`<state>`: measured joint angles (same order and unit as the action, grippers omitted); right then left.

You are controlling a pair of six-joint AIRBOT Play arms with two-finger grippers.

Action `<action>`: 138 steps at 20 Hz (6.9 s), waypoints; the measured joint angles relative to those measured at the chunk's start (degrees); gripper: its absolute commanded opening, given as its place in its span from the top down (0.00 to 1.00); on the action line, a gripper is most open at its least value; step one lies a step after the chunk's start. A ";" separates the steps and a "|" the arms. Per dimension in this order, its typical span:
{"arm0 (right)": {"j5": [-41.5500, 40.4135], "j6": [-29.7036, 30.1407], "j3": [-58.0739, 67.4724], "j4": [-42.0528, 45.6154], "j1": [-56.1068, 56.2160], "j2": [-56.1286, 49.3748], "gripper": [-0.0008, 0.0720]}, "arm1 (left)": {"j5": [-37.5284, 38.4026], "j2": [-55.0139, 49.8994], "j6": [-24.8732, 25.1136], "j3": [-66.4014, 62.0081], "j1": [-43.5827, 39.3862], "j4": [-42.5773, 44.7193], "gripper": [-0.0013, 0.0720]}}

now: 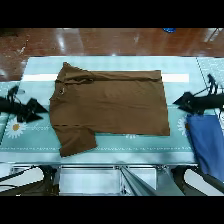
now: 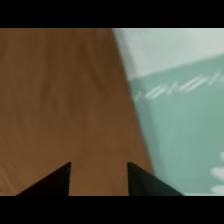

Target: Fold the shirts.

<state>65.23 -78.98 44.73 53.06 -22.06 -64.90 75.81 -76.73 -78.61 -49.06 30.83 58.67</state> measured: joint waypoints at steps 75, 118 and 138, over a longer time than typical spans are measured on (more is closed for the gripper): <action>-6.69 -1.38 35.32 5.79 14.51 -17.27 0.96 | -26.40 -7.58 -7.17 -32.54 -23.19 9.66 0.96; 1.97 -0.02 -1.31 2.60 1.81 4.17 0.43 | -2.43 9.01 -8.28 6.16 -5.62 7.48 0.29; 3.39 -1.20 -12.28 9.44 -9.03 7.58 0.43 | -11.04 5.29 2.21 16.98 -12.17 -3.91 0.96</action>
<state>68.62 -80.18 32.45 62.50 -31.09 -57.32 64.77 -71.44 -76.40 -32.08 18.65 54.76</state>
